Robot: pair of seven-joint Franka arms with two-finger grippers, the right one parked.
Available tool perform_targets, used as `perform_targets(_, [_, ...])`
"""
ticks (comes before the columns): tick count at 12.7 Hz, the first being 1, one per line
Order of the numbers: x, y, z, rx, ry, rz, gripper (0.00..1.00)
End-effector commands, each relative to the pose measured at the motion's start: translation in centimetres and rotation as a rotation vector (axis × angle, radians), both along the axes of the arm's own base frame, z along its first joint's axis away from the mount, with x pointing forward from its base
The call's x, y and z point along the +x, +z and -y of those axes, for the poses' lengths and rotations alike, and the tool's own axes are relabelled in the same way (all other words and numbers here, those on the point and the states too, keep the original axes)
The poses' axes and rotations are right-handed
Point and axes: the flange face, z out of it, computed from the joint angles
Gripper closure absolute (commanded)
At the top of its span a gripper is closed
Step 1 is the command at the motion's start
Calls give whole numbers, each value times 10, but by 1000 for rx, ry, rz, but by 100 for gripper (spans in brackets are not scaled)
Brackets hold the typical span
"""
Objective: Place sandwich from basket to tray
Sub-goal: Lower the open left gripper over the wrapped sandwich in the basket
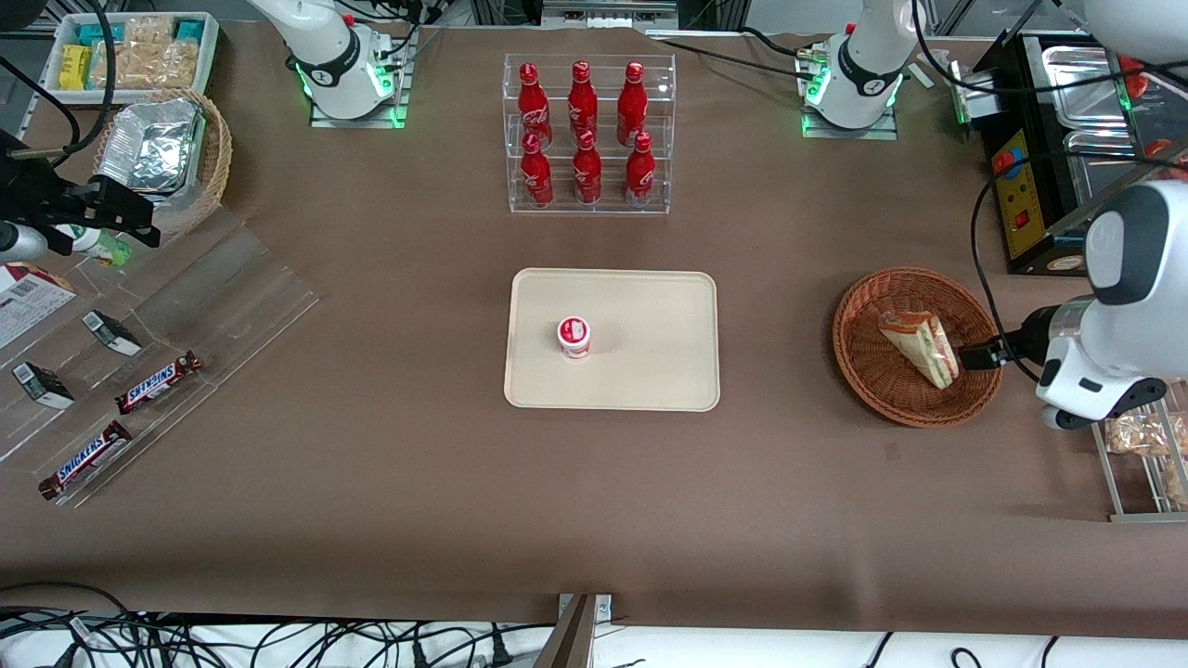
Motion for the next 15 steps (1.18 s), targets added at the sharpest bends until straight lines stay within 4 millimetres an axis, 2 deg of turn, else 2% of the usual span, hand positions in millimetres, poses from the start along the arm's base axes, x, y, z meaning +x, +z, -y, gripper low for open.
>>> perform_targets(1, [-12,-46,-14,26,116,37,0])
perform_targets(2, [-17,-65,-16,40,178,70,0])
perform_targets(4, [-26,-88,-18,71,335,129,0])
perform_targets(6, [-35,-104,-6,83,373,131,0])
perform_targets(10, [-60,-106,7,96,336,120,0])
perform_targets(13, [-69,-116,15,117,320,100,0])
perform_targets(15, [-82,-134,19,116,313,97,0])
